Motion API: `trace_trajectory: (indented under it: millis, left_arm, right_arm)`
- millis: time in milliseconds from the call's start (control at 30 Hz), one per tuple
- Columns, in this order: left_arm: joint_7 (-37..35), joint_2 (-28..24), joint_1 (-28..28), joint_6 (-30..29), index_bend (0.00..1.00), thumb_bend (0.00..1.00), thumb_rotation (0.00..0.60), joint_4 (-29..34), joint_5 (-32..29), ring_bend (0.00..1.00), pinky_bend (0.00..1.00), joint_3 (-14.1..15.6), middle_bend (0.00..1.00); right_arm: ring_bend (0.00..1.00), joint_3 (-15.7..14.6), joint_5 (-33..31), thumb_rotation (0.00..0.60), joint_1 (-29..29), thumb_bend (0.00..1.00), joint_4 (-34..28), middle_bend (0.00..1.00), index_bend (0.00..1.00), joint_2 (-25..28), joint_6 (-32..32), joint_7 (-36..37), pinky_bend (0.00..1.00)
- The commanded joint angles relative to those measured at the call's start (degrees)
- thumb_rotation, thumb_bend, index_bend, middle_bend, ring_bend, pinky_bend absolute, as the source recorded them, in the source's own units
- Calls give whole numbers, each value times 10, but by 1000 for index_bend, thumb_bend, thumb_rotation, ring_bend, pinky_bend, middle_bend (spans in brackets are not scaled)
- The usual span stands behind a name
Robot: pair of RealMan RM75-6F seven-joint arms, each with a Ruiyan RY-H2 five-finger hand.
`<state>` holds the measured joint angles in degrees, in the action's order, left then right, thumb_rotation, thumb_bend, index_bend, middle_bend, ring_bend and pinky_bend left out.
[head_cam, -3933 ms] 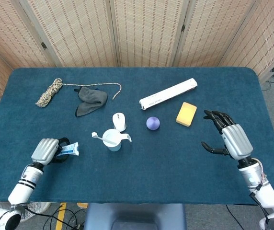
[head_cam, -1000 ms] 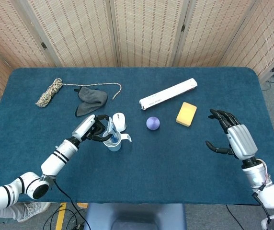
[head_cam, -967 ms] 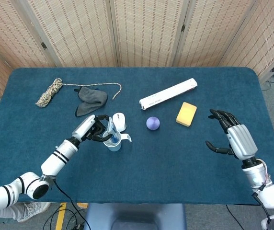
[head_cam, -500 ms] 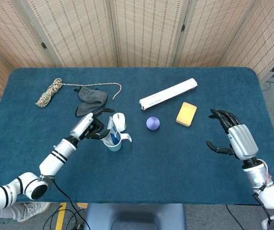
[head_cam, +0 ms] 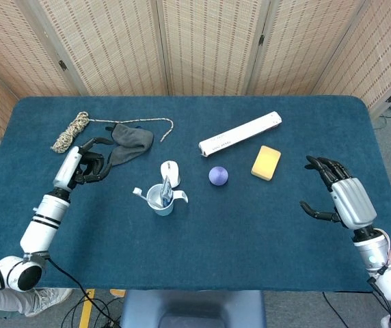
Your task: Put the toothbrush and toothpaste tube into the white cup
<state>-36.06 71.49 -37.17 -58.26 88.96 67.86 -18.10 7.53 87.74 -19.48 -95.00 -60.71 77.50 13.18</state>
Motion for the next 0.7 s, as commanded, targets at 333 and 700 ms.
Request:
trace_trajectory:
  millis: [333,700]
  left_arm:
    - [258,-29,106,-125,348,430,600,-16,-24,442,606,83,595]
    - [349,-25,193,-252,325,430,600,-33,63,409,429,142,533]
  right_arm:
    - [133,-19,-21,600,29,255,-10,212,0,28,-2,-32,162]
    - [90,-44,-24,600,63,281,-12,165,0,33,7,-38,162]
